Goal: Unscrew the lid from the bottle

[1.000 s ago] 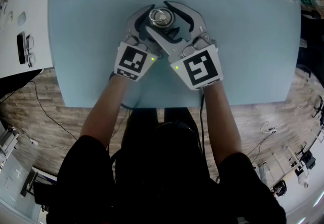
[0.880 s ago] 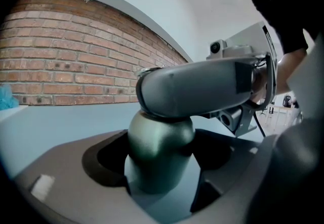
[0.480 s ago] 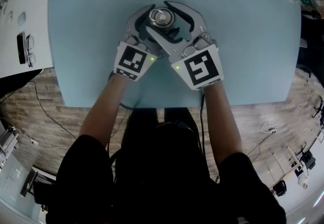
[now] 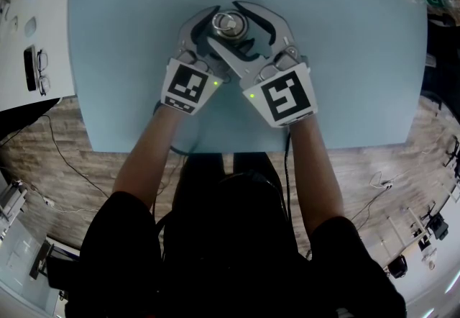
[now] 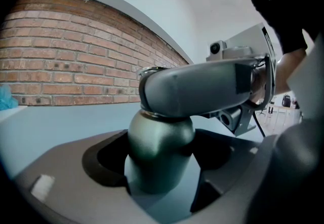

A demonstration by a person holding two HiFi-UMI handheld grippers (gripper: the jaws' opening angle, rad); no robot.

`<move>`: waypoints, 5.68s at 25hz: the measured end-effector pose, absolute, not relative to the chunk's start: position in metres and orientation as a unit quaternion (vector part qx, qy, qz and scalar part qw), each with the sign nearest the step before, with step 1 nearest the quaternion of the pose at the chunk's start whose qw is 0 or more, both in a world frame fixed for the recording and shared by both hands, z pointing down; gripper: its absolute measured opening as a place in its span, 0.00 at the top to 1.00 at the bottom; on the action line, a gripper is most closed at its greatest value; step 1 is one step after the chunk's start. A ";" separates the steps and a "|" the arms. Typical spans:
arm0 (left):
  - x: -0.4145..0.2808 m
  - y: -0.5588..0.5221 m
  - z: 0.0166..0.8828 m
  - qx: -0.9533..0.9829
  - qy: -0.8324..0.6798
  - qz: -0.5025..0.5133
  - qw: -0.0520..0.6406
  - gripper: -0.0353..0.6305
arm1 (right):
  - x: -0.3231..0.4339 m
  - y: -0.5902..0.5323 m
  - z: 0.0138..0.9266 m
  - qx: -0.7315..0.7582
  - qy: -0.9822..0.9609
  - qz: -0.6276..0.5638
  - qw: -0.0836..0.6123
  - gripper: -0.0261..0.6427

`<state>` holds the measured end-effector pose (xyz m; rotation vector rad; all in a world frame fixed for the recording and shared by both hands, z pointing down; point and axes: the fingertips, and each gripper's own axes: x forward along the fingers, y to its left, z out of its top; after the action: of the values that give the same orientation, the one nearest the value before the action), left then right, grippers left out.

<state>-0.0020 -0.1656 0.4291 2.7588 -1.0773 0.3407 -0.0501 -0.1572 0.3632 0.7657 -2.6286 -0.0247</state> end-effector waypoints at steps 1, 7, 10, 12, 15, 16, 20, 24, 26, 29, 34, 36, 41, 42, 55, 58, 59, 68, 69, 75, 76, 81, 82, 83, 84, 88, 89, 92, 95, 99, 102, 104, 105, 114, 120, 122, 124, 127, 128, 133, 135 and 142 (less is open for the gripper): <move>-0.002 -0.166 0.429 0.923 -0.360 0.114 0.080 0.38 | -0.050 -0.157 0.363 0.274 -0.941 -0.009 0.200 0.56; -0.002 -0.165 0.429 0.925 -0.354 0.114 0.078 0.38 | -0.051 -0.157 0.363 0.275 -0.941 -0.008 0.196 0.56; -0.003 -0.165 0.429 0.926 -0.351 0.113 0.078 0.38 | -0.051 -0.158 0.363 0.274 -0.942 -0.007 0.193 0.56; -0.003 -0.165 0.429 0.928 -0.347 0.113 0.077 0.38 | -0.051 -0.158 0.363 0.273 -0.943 -0.007 0.190 0.56; -0.002 -0.165 0.429 0.931 -0.339 0.114 0.076 0.38 | -0.051 -0.158 0.362 0.272 -0.944 -0.006 0.187 0.56; -0.001 -0.165 0.429 0.932 -0.337 0.114 0.076 0.38 | -0.050 -0.158 0.362 0.272 -0.944 -0.007 0.186 0.56; -0.001 -0.164 0.428 0.933 -0.332 0.114 0.077 0.38 | -0.050 -0.157 0.362 0.270 -0.945 -0.007 0.184 0.56; 0.000 -0.164 0.428 0.935 -0.328 0.114 0.075 0.38 | -0.049 -0.157 0.362 0.268 -0.946 -0.007 0.183 0.56; 0.001 -0.164 0.428 0.936 -0.325 0.114 0.074 0.38 | -0.049 -0.157 0.361 0.266 -0.947 -0.008 0.181 0.56; 0.001 -0.164 0.429 0.938 -0.320 0.112 0.073 0.38 | -0.048 -0.157 0.362 0.266 -0.947 -0.006 0.181 0.56; 0.000 -0.164 0.428 0.940 -0.315 0.112 0.072 0.38 | -0.050 -0.158 0.362 0.262 -0.948 -0.009 0.180 0.56; 0.001 -0.164 0.428 0.940 -0.313 0.112 0.072 0.38 | -0.049 -0.158 0.362 0.261 -0.948 -0.010 0.180 0.56; 0.001 -0.163 0.428 0.942 -0.308 0.111 0.071 0.38 | -0.049 -0.157 0.362 0.261 -0.948 -0.010 0.180 0.56; 0.001 -0.163 0.428 0.943 -0.306 0.112 0.071 0.38 | -0.049 -0.157 0.362 0.261 -0.949 -0.010 0.179 0.56; 0.002 -0.162 0.429 0.950 -0.283 0.115 0.067 0.38 | -0.050 -0.156 0.362 0.243 -0.953 -0.015 0.178 0.56; 0.001 -0.163 0.429 0.949 -0.286 0.117 0.069 0.38 | -0.050 -0.156 0.362 0.243 -0.953 -0.017 0.180 0.56; 0.001 -0.163 0.429 0.948 -0.287 0.118 0.070 0.38 | -0.050 -0.156 0.362 0.244 -0.952 -0.018 0.182 0.56; 0.001 -0.160 0.427 0.945 -0.297 0.117 0.069 0.32 | -0.049 -0.154 0.362 0.242 -0.952 -0.019 0.186 0.52; 0.001 -0.161 0.427 0.944 -0.300 0.117 0.069 0.32 | -0.049 -0.154 0.362 0.244 -0.952 -0.018 0.185 0.52; -0.007 -0.164 0.425 0.932 -0.336 0.110 0.077 0.32 | -0.048 -0.156 0.361 0.260 -0.947 -0.015 0.187 0.51; -0.007 -0.164 0.425 0.930 -0.342 0.108 0.079 0.32 | -0.047 -0.156 0.360 0.263 -0.947 -0.014 0.186 0.51; -0.005 -0.162 0.425 0.925 -0.355 0.105 0.085 0.32 | -0.045 -0.155 0.357 0.274 -0.944 -0.009 0.184 0.51; -0.005 -0.162 0.425 0.925 -0.356 0.104 0.086 0.32 | -0.045 -0.155 0.356 0.275 -0.943 -0.010 0.185 0.51; -0.006 -0.161 0.425 0.924 -0.358 0.104 0.086 0.33 | -0.045 -0.154 0.356 0.277 -0.943 -0.010 0.185 0.51; -0.006 -0.161 0.426 0.924 -0.359 0.104 0.086 0.33 | -0.044 -0.154 0.355 0.279 -0.942 -0.009 0.185 0.51; -0.008 -0.160 0.425 0.919 -0.369 0.103 0.087 0.33 | -0.042 -0.152 0.356 0.286 -0.940 -0.005 0.187 0.51; -0.008 -0.160 0.425 0.918 -0.373 0.102 0.088 0.33 | -0.042 -0.152 0.356 0.288 -0.939 -0.004 0.189 0.51; -0.009 -0.159 0.425 0.915 -0.381 0.099 0.092 0.33 | -0.041 -0.151 0.357 0.298 -0.935 -0.002 0.191 0.51; -0.010 -0.159 0.426 0.910 -0.392 0.097 0.095 0.33 | -0.041 -0.151 0.358 0.311 -0.932 0.004 0.188 0.51; -0.013 -0.160 0.426 0.903 -0.408 0.091 0.098 0.33 | -0.042 -0.152 0.358 0.322 -0.929 0.008 0.183 0.51; -0.013 -0.161 0.426 0.901 -0.413 0.091 0.097 0.33 | -0.041 -0.153 0.357 0.331 -0.926 0.012 0.182 0.51; -0.013 -0.162 0.425 0.900 -0.416 0.090 0.096 0.33 | -0.040 -0.153 0.356 0.335 -0.924 0.012 0.182 0.51; -0.013 -0.162 0.425 0.899 -0.418 0.090 0.096 0.33 | -0.040 -0.153 0.356 0.337 -0.924 0.013 0.182 0.51; -0.015 -0.161 0.425 0.886 -0.443 0.085 0.104 0.33 | -0.040 -0.154 0.355 0.350 -0.920 0.022 0.175 0.51; -0.015 -0.162 0.423 0.883 -0.451 0.081 0.104 0.33 | -0.039 -0.154 0.355 0.358 -0.917 0.024 0.174 0.51; -0.014 -0.162 0.423 0.882 -0.453 0.081 0.105 0.33 | -0.039 -0.154 0.355 0.359 -0.916 0.025 0.174 0.51; -0.014 -0.162 0.424 0.881 -0.455 0.080 0.106 0.33 | -0.039 -0.154 0.356 0.360 -0.916 0.026 0.174 0.51; -0.013 -0.162 0.425 0.879 -0.458 0.079 0.108 0.33 | -0.038 -0.154 0.357 0.361 -0.916 0.028 0.175 0.51; -0.012 -0.162 0.425 0.879 -0.458 0.078 0.109 0.33 | -0.038 -0.154 0.358 0.361 -0.915 0.028 0.176 0.51; -0.010 -0.164 0.423 0.876 -0.463 0.075 0.108 0.33 | -0.037 -0.156 0.357 0.365 -0.914 0.029 0.173 0.51; -0.011 -0.164 0.424 0.875 -0.466 0.075 0.108 0.33 | -0.037 -0.156 0.358 0.366 -0.914 0.030 0.174 0.51; -0.013 -0.164 0.423 0.870 -0.475 0.072 0.109 0.33 | -0.038 -0.155 0.360 0.370 -0.911 0.035 0.177 0.51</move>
<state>-0.0127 -0.1642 0.4232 2.5586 -1.3972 0.2120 -0.0385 -0.1555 0.3596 1.0475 -2.5797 0.0988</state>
